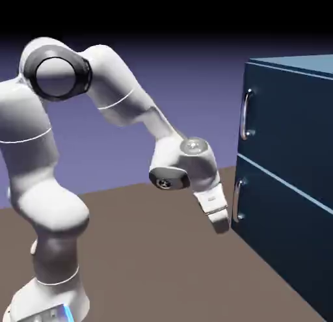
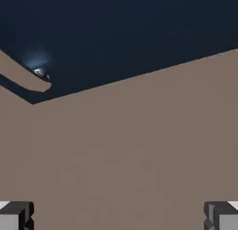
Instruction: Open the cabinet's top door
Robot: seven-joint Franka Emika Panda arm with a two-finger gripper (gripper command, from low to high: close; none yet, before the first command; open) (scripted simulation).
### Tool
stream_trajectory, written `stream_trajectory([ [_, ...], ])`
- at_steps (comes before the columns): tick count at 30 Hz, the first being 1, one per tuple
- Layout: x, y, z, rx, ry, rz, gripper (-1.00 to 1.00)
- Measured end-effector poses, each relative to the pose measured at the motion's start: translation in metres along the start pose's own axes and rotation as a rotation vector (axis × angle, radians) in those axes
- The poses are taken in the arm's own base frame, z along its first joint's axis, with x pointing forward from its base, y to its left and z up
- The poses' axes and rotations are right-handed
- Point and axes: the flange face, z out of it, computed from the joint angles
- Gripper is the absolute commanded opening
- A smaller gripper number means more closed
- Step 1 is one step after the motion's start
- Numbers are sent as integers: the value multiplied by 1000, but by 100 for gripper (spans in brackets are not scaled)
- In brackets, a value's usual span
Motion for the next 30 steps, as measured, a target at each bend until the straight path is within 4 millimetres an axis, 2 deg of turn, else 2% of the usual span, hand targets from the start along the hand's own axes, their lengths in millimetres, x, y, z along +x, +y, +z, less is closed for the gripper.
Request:
stream_trajectory([
  [4, 6, 23, 29, -65, -8, 66, 0],
  [8, 14, 43, 48, -115, 18, 121, 0],
  [12, 23, 58, 57, -142, 76, 159, 0],
  [17, 36, 65, 55, -136, 185, 180, 0],
  [23, 49, 51, 34, -59, 352, 159, 0],
  [26, 52, 34, 18, 9, 442, 127, 0],
  [30, 49, 2, -10, 132, 562, 65, 0],
])
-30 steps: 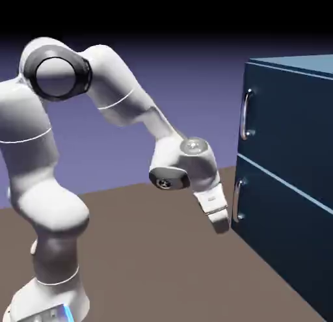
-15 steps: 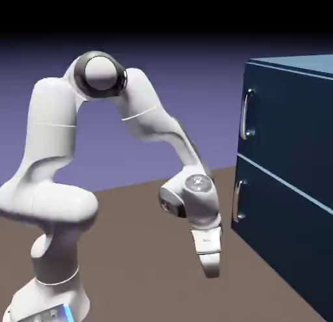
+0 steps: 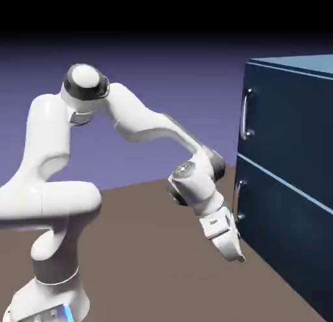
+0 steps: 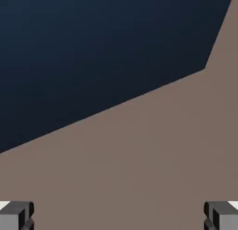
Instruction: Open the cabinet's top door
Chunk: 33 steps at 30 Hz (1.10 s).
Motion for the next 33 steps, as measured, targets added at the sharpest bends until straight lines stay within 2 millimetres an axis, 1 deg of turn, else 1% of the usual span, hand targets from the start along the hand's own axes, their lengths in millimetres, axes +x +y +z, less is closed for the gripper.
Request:
stream_trajectory([
  [4, 1, -44, -32, 176, 105, -42, 0],
  [8, -7, -94, -75, 387, 198, -90, 0],
  [12, -27, -144, -132, 628, 276, -139, 0],
  [15, -49, -179, -184, 827, 322, -173, 0],
  [17, -51, -180, -187, 838, 324, -174, 0],
  [21, -41, -216, -158, 838, 324, -174, 0],
  [22, -40, -218, -156, 838, 324, -174, -100],
  [24, -40, -218, -156, 838, 324, -174, -100],
  [33, -27, -148, -193, 950, 191, -251, -100],
])
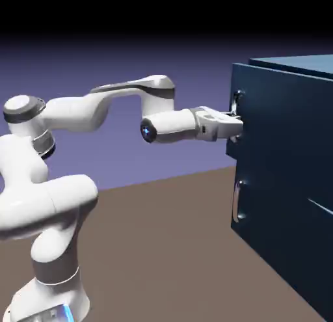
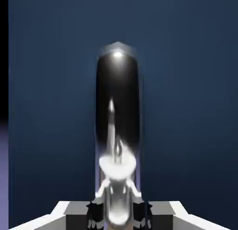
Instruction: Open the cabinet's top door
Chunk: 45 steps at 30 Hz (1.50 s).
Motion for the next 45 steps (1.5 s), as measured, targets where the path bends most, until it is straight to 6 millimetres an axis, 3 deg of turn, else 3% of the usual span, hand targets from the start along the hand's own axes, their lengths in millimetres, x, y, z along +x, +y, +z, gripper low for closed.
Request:
stream_trajectory([
  [9, 28, 28, -83, 149, -148, 0, -100],
  [18, 60, 60, -145, 273, -273, 0, -100],
  [31, 114, 114, -213, 437, -436, 0, -100],
  [45, 182, 183, -264, 615, -614, 0, -100],
])
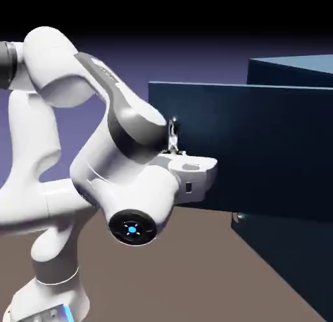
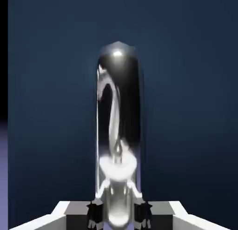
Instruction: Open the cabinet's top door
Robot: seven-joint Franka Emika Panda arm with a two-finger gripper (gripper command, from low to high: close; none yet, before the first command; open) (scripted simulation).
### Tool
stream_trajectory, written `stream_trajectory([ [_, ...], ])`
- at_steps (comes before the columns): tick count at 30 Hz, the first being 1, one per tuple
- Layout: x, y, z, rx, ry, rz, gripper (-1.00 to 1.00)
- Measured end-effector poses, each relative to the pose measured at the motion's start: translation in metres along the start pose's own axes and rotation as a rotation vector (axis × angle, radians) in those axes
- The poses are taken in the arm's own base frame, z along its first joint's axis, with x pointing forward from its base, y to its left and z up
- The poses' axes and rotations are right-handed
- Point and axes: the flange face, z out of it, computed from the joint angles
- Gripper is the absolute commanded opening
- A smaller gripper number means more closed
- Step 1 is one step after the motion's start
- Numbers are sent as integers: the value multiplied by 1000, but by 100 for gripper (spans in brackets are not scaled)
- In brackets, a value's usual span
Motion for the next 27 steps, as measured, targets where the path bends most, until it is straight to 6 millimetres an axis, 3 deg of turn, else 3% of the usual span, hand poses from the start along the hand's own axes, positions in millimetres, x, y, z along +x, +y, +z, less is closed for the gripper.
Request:
stream_trajectory([
  [14, 40, 40, -109, 200, -200, 0, -100],
  [27, 84, 84, -179, 351, -351, 0, -100],
])
